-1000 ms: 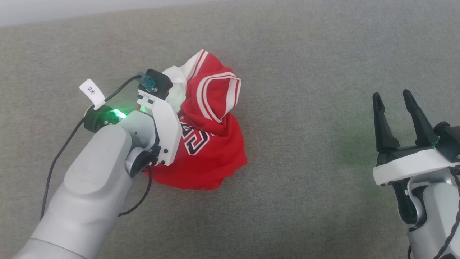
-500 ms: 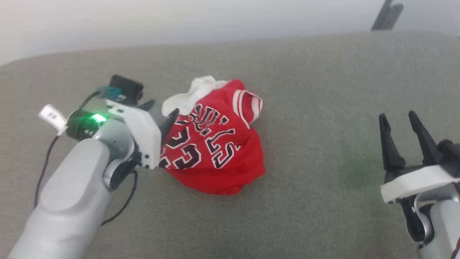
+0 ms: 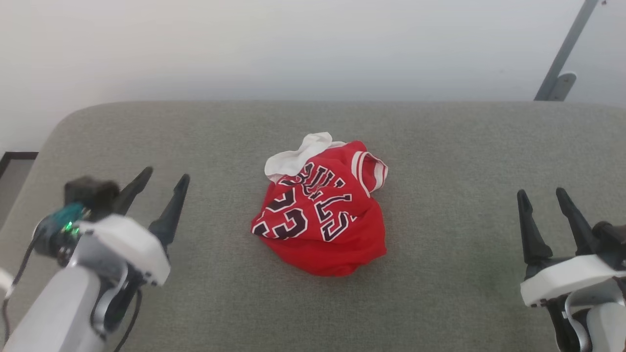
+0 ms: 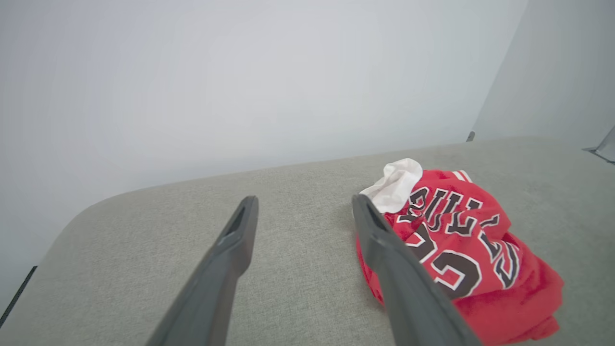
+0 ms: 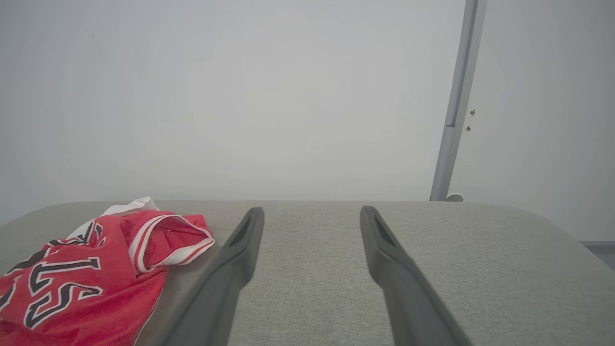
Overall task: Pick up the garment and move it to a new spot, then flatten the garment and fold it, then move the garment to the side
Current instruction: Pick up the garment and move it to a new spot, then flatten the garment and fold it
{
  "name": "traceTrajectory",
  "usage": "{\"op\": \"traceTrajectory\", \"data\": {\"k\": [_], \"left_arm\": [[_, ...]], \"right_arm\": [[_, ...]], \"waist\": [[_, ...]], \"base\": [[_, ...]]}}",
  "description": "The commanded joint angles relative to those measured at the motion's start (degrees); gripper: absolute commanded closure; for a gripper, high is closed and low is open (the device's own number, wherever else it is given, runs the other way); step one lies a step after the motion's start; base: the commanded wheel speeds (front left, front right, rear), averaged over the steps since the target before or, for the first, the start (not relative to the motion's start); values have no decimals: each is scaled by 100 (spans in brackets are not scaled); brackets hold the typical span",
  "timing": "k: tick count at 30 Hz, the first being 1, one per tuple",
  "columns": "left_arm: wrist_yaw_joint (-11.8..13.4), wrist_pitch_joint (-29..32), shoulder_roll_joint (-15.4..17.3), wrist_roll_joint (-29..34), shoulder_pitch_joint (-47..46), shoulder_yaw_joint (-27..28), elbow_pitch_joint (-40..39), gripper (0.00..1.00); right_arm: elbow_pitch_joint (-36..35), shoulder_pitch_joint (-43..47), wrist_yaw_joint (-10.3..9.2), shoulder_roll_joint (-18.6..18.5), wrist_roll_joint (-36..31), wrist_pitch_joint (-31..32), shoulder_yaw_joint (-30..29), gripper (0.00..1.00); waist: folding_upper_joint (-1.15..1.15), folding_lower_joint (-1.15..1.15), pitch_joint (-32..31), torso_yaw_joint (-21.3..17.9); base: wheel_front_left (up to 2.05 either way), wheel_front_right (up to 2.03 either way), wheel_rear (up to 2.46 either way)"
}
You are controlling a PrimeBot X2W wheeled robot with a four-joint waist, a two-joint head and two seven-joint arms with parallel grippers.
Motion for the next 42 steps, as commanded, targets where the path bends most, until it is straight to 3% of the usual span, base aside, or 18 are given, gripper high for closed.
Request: {"op": "traceTrajectory", "data": {"k": [1,18,42], "left_arm": [[95,-258,80,-43,307,142,-184,0],[727,-1336,199,-452,2268,1092,-1079,0],[664,-1392,203,-606,2497,1274,-1193,0]], "right_arm": [[0,101,-4,17,-17,-15,-19,0],[-82,451,-4,146,-46,-60,-268,0],[-197,494,-4,217,-73,5,-289,0]], "waist": [[0,0,-73,71],[0,0,-276,194],[0,0,-306,242]], "base": [[0,0,0],[0,0,0],[0,0,0]]}}
